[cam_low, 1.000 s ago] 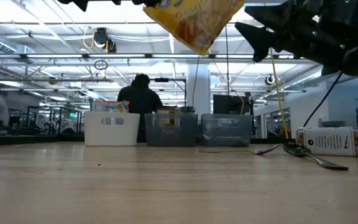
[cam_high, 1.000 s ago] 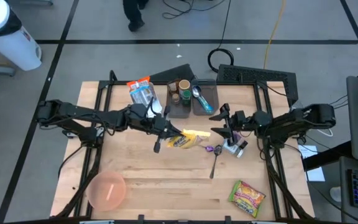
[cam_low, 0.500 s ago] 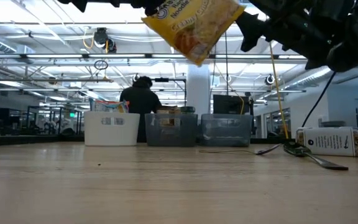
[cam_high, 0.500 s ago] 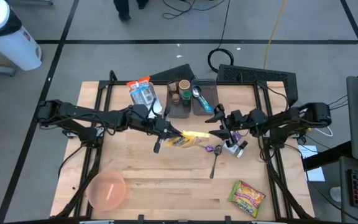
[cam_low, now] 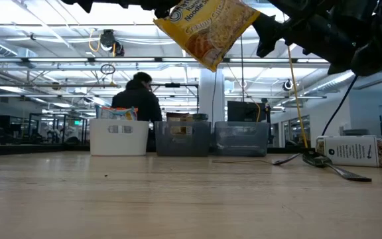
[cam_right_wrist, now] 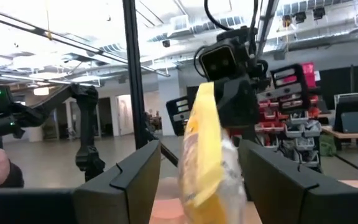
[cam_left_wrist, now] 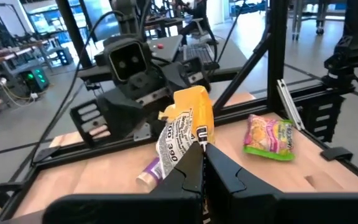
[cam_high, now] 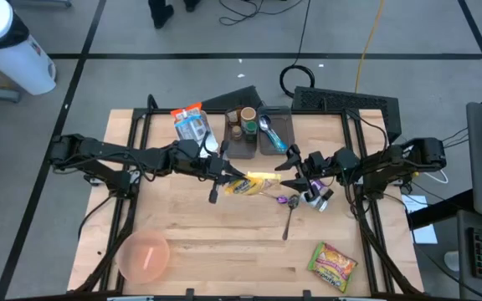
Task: Pick & Place Food Item
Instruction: Put the yellow noodle pack into the white bin
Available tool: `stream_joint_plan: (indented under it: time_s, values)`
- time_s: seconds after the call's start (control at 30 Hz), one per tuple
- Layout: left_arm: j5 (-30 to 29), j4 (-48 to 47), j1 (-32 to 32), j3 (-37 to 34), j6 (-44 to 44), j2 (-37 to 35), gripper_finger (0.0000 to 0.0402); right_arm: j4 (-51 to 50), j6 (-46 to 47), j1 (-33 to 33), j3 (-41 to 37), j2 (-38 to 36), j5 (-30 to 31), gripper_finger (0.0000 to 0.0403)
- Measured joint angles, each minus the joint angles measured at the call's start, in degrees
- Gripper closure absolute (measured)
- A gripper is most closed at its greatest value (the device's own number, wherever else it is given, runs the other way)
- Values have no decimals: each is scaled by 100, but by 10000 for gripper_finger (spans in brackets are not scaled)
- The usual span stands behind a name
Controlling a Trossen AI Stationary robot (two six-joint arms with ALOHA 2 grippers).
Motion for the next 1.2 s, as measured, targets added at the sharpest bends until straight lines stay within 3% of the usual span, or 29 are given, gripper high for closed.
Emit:
stream_joint_plan:
  time_s: [0.3,0.77,1.2]
  values:
    - [-17,110,0,2,34,0,401,-187,-124,51,0,-4,431,193]
    - [-312,125,0,2,60,1,401,-383,-134,75,-2,-4,422,194]
    - [-310,120,0,2,75,0,401,-411,-175,75,-2,-2,432,286]
